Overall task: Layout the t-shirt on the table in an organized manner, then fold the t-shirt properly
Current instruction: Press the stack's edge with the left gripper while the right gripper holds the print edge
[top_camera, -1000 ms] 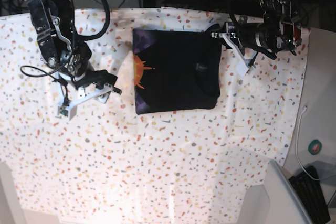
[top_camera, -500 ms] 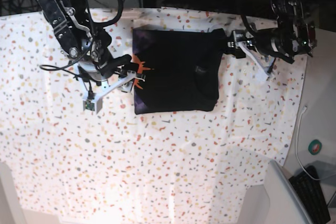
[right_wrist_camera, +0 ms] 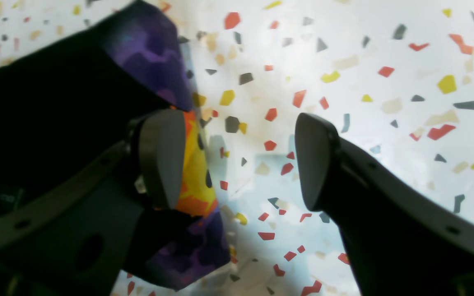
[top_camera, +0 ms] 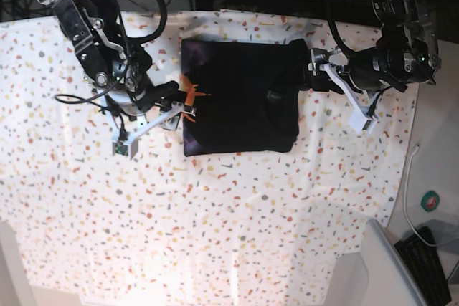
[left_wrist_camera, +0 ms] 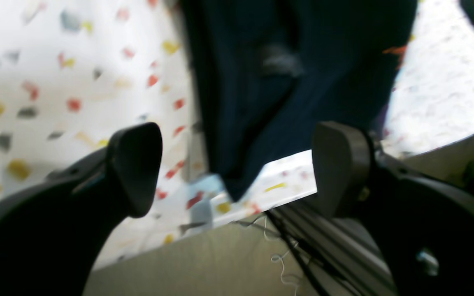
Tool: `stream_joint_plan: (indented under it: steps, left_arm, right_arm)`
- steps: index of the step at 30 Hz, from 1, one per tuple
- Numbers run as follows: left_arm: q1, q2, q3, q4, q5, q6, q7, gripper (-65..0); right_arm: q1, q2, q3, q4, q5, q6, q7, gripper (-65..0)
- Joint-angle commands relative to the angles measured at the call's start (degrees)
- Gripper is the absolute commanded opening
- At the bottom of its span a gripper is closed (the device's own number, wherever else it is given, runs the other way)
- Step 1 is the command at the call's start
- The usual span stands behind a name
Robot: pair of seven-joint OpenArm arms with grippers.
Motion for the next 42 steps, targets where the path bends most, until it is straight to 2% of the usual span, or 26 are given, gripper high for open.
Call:
stream_joint_plan:
  steps: [1,6,8,9,10,12,13,21,22,23,27,32,37,42]
  left_arm:
    - [-1.5,-0.7,-0.3,-0.2,-1.2,0.1,-0.7,-10.7]
    - [-4.7,-0.9,0.2,-5.9,-1.4,0.1,-0.7,-11.0]
    - [-4.8,-0.9,0.2,-6.1,-1.6,-0.1,-0.7,-14.3]
    - [-4.8,-0.9,0.2,-6.3,-1.6,-0.1,-0.8,-19.9]
    - [-4.8,-0.9,0.0,-6.5,-1.6,0.0,-0.8,-29.0]
    - [-4.8,-0.9,-0.4,-7.2,-1.4,0.0,-0.8,-58.1]
    - [-4.9,-0.9,-0.5,-7.9,-1.4,0.1,-0.8,-65.0]
    - [-6.0,-0.9,-0.4,-9.4,-1.6,0.1,-0.8,-65.0]
    - [-6.0,-0.9,-0.4,-9.5,-1.6,0.1,-0.8,-60.9]
    - [-5.9,-0.9,-0.4,-9.5,-1.6,0.1,-0.8,-50.4]
    - [-5.9,-0.9,-0.5,-9.7,-1.6,-0.2,-0.8,0.0]
    - [-7.1,-0.9,0.1,-12.0,-1.6,-0.2,-0.9,0.0]
    - [-10.5,-0.6,0.8,-19.7,-1.3,-0.2,-1.7,0.0]
    - [-11.3,-1.0,10.8,-24.2,-1.3,-0.2,-9.2,0.0]
  right_arm:
    - [0.8,0.1,0.1,0.8,0.0,0.2,0.8,-25.7]
    - [0.9,-0.1,0.1,0.7,0.0,0.2,0.9,-25.7]
    - [0.9,0.0,0.1,0.7,0.0,0.2,0.9,-25.7]
    - [0.9,0.0,0.1,0.7,0.0,0.2,0.9,-25.7]
    - [0.9,0.0,0.1,0.7,0.0,0.2,0.9,-25.5]
    - [0.9,0.1,0.2,0.7,0.0,0.2,0.9,-25.5]
    - [0.9,0.1,0.2,0.7,0.0,0.2,0.9,-25.5]
    - [1.0,0.1,0.2,0.7,0.0,0.2,0.9,-25.5]
    - [1.0,0.1,0.2,0.7,0.0,0.2,0.9,-25.5]
    - [1.0,0.1,0.3,0.7,0.0,0.2,0.9,-25.5]
    - [1.0,0.1,0.4,0.7,0.0,0.2,0.9,-25.5]
    - [0.9,0.1,0.4,0.7,0.0,0.2,0.9,-25.5]
    - [0.9,0.1,0.4,0.7,0.0,0.2,1.0,-25.5]
    - [0.9,0.1,0.4,0.7,0.0,0.2,1.0,-25.5]
